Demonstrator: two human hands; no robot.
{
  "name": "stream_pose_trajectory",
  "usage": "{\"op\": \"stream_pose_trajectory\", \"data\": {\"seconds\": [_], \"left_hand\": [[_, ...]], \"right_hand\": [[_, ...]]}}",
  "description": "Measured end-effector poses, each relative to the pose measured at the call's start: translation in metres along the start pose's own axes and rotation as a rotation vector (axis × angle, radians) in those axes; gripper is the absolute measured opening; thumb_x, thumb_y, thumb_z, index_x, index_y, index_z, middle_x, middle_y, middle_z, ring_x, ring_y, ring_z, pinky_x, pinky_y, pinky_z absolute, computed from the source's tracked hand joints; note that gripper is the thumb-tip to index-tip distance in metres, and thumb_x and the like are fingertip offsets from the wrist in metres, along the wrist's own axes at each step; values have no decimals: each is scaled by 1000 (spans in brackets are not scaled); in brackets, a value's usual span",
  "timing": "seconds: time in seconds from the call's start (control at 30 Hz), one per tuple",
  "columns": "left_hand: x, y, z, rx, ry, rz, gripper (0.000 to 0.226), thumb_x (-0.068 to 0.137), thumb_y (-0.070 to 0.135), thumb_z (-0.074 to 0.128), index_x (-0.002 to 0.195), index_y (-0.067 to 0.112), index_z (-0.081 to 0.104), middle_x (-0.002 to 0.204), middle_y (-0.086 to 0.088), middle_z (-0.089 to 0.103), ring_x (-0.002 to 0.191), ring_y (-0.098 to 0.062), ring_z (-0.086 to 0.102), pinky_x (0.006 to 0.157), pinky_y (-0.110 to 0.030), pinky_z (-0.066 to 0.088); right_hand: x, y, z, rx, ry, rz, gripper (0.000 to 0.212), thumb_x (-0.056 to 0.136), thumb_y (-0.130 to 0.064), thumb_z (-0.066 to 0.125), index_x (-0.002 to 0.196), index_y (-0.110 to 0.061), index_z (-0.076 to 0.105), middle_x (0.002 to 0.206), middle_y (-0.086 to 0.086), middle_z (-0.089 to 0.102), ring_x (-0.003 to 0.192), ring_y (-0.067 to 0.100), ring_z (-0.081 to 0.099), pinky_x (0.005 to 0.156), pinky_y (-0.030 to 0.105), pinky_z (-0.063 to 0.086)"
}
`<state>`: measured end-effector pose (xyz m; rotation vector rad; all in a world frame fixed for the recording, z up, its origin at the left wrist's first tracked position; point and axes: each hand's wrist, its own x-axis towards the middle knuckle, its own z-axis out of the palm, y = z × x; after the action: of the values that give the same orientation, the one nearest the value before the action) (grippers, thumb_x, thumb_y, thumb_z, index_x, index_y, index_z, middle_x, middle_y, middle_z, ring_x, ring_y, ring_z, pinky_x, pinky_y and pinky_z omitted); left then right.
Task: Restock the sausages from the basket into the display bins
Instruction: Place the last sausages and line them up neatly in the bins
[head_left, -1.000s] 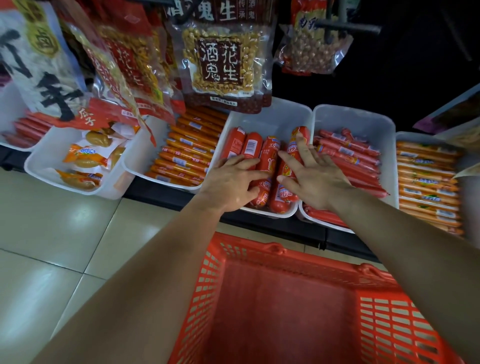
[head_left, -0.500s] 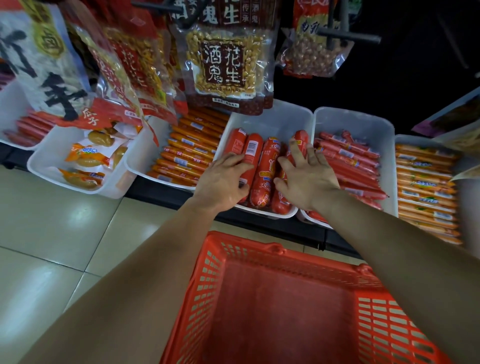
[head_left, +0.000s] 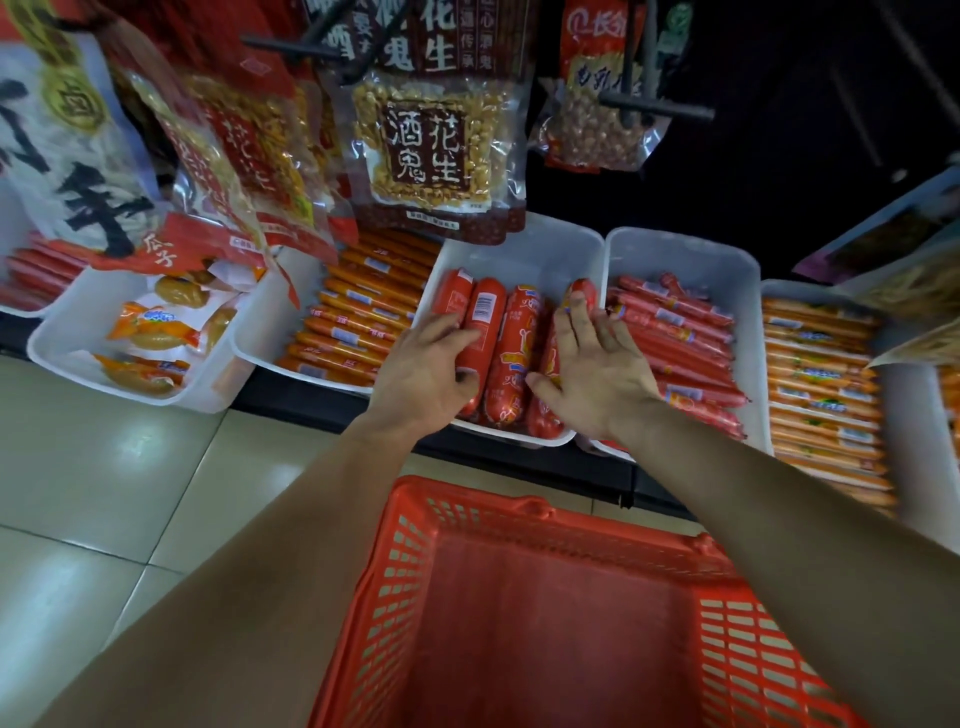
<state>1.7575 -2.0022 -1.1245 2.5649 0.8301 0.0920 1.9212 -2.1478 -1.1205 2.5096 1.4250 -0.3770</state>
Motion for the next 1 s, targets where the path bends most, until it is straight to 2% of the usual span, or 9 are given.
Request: {"op": "stream_pose_trajectory", "data": {"seconds": [0.2, 0.33, 0.57, 0.63, 0.7, 0.73, 0.83, 0.9, 1.0], "left_hand": [[-2, -6, 1, -28, -19, -61, 62, 95, 40, 58, 152, 26, 36, 161, 5, 27, 144, -21, 33, 118, -44, 30], [1, -8, -3, -62, -25, -72, 64, 94, 40, 61, 151, 27, 37, 160, 9, 29, 142, -21, 36, 115, -46, 35], [5, -3, -5, -49, 12, -59, 65, 90, 40, 66, 148, 25, 43, 155, 9, 37, 139, -15, 40, 112, -40, 39], [6, -3, -5, -63, 20, -65, 67, 89, 40, 68, 148, 25, 42, 154, 10, 37, 138, -15, 40, 111, -40, 40], [2, -3, -3, -59, 38, -55, 70, 88, 42, 68, 150, 24, 39, 155, 7, 35, 140, -17, 37, 113, -41, 38], [-1, -4, 0, -42, 60, -44, 73, 88, 44, 67, 151, 24, 37, 157, 5, 32, 142, -18, 33, 115, -41, 36], [-9, -11, 6, -7, 111, -56, 80, 88, 53, 62, 154, 22, 29, 162, 1, 22, 148, -19, 22, 119, -39, 28], [-8, -13, 8, -68, 97, -123, 87, 88, 56, 62, 156, 22, 21, 164, 5, 17, 149, -15, 19, 119, -39, 28], [-5, -8, 14, -171, 80, -191, 100, 83, 59, 66, 158, 21, 11, 165, 9, 9, 151, -14, 16, 120, -42, 27]], "right_hand": [[21, -23, 6, -13, 2, 9, 84, 95, -63, 4, 156, -8, -12, 163, 15, -19, 151, 34, -13, 123, 45, -8], [16, -17, 11, -2, -8, -1, 96, 87, -74, -7, 155, -6, -15, 161, 16, -23, 151, 33, -14, 123, 45, -8], [-13, -20, -2, -32, -112, -116, 106, 84, -82, 14, 158, -8, -1, 164, 20, -10, 152, 38, 4, 124, 46, -1], [-9, -19, -10, -83, -42, -125, 98, 85, -78, 17, 156, -10, 16, 164, 20, 9, 148, 38, 20, 122, 48, 8], [1, -16, -18, -103, 55, -101, 81, 89, -70, 22, 146, -14, 38, 152, 14, 35, 138, 33, 36, 116, 50, 22], [9, -15, -22, -81, 97, -75, 74, 90, -67, 25, 143, -16, 41, 145, 12, 40, 135, 31, 37, 112, 51, 27], [44, -11, -26, 107, 123, 10, 74, 92, -66, 33, 150, -21, 29, 152, 11, 30, 139, 32, 30, 115, 50, 25], [72, -11, -28, 208, 37, 25, 80, 92, -70, 35, 155, -23, 21, 160, 9, 25, 144, 32, 29, 116, 46, 26], [101, -16, -32, 360, -81, 109, 85, 84, -82, 34, 148, -25, 36, 147, 8, 50, 129, 31, 51, 100, 40, 44]]}}
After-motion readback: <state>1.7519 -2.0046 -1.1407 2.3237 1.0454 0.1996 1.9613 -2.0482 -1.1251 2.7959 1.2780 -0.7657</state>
